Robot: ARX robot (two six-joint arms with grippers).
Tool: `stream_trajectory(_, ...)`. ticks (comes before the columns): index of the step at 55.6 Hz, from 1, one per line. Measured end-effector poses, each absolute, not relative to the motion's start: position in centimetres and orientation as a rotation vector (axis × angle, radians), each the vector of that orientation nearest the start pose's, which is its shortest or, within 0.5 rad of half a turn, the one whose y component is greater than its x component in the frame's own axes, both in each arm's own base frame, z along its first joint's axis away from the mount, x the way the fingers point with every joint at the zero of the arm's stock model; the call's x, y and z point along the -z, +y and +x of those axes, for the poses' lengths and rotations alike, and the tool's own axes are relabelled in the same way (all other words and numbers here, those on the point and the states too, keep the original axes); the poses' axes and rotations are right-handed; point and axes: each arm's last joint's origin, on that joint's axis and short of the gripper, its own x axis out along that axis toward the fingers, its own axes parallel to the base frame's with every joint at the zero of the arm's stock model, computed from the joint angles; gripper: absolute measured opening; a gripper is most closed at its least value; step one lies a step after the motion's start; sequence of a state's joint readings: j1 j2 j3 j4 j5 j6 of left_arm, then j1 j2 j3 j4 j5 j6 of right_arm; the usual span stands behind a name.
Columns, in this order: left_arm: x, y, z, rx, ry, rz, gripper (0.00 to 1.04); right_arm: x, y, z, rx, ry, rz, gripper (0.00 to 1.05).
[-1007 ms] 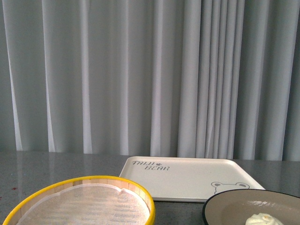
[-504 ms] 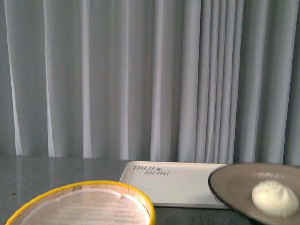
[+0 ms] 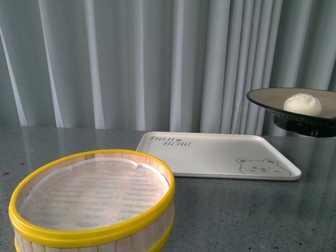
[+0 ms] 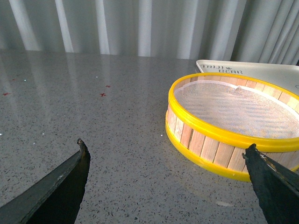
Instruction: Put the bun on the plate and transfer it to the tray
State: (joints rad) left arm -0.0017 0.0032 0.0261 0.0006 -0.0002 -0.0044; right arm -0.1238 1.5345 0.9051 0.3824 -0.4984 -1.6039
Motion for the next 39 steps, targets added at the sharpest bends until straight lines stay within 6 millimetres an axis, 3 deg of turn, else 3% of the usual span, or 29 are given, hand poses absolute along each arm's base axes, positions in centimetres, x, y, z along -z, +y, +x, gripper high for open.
stream_trajectory(13,-17.2,0.0,9.6,0.002,-0.023,-0.004,0.98,-22.4,-2.4,36.6,-0.601,-0.071,-1.499,0.03)
stream_trajectory(39,-17.2,0.0,9.6,0.002,-0.023,-0.004,0.98,-22.6,-1.2,41.6,-0.696,-0.074,-1.531,0.03)
